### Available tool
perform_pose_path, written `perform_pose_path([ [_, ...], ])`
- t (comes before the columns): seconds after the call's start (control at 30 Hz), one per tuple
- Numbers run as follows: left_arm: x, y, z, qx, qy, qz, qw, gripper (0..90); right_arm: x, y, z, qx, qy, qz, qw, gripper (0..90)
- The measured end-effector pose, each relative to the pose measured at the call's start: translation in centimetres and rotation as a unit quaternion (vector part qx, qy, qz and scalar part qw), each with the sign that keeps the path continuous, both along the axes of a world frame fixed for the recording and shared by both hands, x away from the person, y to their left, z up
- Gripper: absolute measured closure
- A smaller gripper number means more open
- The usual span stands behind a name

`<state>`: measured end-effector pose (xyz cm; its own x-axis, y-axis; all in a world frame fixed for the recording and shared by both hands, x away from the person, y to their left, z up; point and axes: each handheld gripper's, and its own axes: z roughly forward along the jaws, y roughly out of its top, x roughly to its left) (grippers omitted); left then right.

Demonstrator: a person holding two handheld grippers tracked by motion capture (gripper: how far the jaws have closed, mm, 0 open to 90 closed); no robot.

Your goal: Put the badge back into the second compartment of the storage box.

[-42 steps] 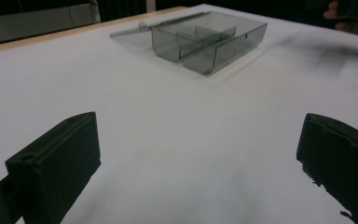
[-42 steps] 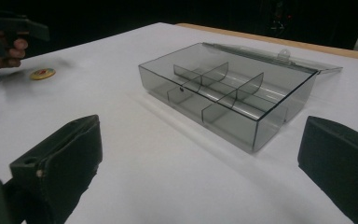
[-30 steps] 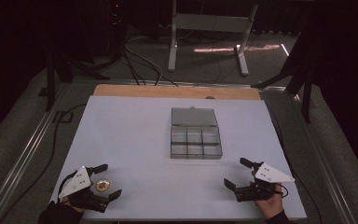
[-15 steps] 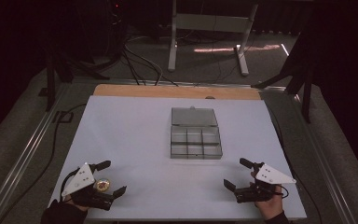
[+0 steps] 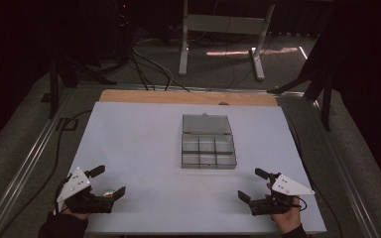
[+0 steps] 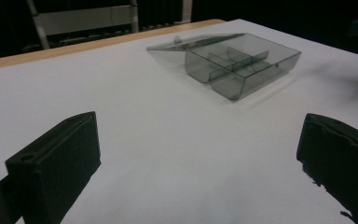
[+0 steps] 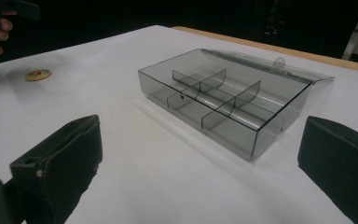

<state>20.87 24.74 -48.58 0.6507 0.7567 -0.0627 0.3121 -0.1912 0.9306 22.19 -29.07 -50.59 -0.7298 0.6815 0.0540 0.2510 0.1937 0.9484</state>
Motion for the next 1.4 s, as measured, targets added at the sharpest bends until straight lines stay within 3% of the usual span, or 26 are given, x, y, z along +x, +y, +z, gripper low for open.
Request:
perform_pose_path([
  [0.23,0.0,0.9,-0.2,-0.001,0.009,0.034,0.9994,0.0,0.1,0.0,0.0,0.002,0.002,-0.001,1.0000,0.2],
  [0.43,-0.5,1.5,-0.7,0.020,0.015,0.068,0.9974,0.0,0.0,0.0,0.0,0.004,0.003,-0.002,1.0000,0.2],
  [0.57,-0.5,1.8,-1.0,0.019,0.028,0.070,0.9970,1.4,0.0,-0.1,0.0,0.003,0.003,-0.002,1.0000,0.2],
  [0.63,-0.5,2.0,-1.3,0.026,0.045,0.075,0.9958,1.9,0.1,-0.1,0.0,0.004,0.003,-0.001,1.0000,0.2],
  [0.87,-0.6,2.1,-2.2,0.037,0.068,0.061,0.9951,2.5,0.1,-0.2,0.0,0.004,0.006,0.000,1.0000,0.2],
  [1.4,-0.7,2.0,-3.5,0.081,0.116,0.051,0.9887,2.6,0.1,-0.2,-0.1,0.004,0.008,0.002,1.0000,0.2],
])
